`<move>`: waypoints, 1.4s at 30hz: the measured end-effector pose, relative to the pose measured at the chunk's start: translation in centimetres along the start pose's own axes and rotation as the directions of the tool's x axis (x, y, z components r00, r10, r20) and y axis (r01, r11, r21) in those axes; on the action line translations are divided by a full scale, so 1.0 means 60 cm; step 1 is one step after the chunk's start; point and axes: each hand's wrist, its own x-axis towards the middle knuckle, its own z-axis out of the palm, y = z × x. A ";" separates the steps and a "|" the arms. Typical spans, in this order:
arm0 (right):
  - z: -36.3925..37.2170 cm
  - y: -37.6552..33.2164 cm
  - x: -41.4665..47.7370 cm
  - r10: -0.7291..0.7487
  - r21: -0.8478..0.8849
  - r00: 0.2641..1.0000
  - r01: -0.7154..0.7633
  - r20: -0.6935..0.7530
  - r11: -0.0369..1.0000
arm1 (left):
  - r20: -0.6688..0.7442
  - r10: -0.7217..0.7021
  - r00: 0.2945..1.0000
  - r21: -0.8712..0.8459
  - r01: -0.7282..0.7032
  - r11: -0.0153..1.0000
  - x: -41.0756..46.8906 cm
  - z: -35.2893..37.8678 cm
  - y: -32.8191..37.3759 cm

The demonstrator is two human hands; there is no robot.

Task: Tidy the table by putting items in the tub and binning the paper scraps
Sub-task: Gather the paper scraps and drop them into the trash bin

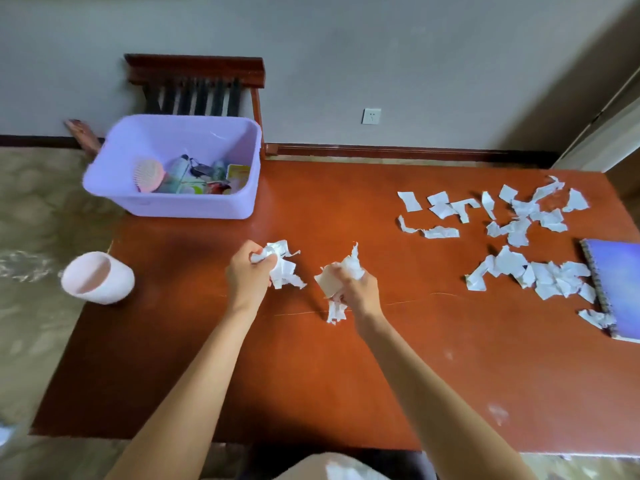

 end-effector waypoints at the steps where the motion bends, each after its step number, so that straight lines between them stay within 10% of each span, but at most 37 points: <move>1: 0.031 -0.006 -0.009 -0.002 -0.012 1.000 0.002 -0.003 1.000 | 0.005 -0.003 1.000 -0.002 0.003 1.000 0.013 -0.028 -0.008; 18: 0.333 -0.081 -0.051 -0.164 -0.011 0.985 0.165 0.049 0.986 | -0.066 0.018 0.998 -0.099 -0.025 0.995 0.130 -0.284 -0.083; 28: 0.714 -0.141 -0.170 -0.376 0.162 0.925 0.379 -0.045 0.911 | -0.057 0.189 0.980 -0.155 -0.195 0.968 0.285 -0.599 -0.194; 42: 1.034 0.067 -0.166 0.009 0.108 0.993 0.003 -0.116 0.994 | 0.127 -0.129 0.983 -0.061 0.138 0.989 0.412 -0.743 -0.508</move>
